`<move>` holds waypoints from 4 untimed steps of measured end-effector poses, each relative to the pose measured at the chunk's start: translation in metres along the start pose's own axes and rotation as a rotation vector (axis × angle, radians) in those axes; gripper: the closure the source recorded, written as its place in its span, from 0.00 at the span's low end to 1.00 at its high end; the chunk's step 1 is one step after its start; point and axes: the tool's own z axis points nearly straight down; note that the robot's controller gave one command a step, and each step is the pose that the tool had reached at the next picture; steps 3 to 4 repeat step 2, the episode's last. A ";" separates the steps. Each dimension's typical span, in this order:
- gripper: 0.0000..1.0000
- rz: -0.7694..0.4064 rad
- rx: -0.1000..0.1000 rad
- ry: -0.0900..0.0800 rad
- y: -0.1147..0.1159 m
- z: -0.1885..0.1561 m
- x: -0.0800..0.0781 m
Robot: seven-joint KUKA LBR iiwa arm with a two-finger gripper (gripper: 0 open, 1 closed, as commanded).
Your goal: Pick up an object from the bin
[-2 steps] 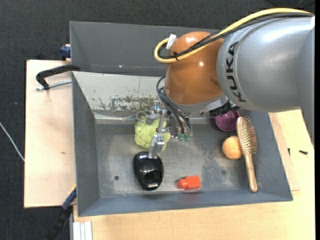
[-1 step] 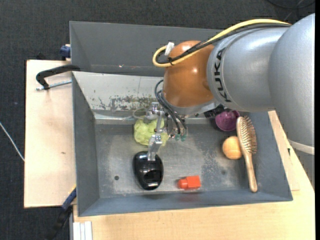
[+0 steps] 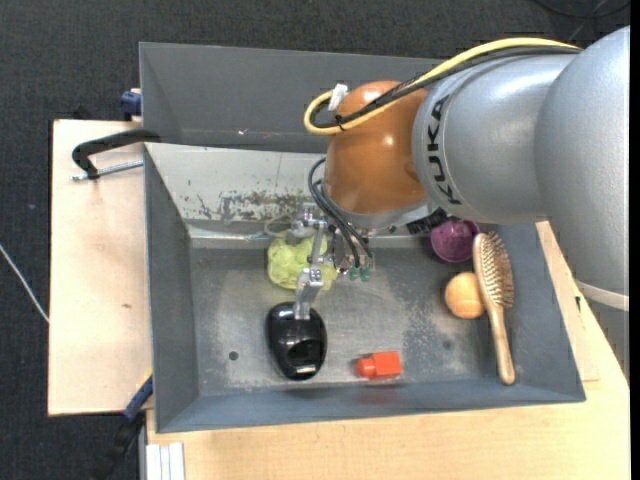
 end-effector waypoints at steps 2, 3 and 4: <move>1.00 0.000 0.001 0.001 -0.002 0.016 0.006; 1.00 0.000 0.001 0.001 -0.002 0.016 0.006; 1.00 0.000 0.001 0.001 -0.002 0.016 0.006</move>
Offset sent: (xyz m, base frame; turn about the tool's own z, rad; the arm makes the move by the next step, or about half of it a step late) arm 0.0097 -0.0057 -0.0510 0.0199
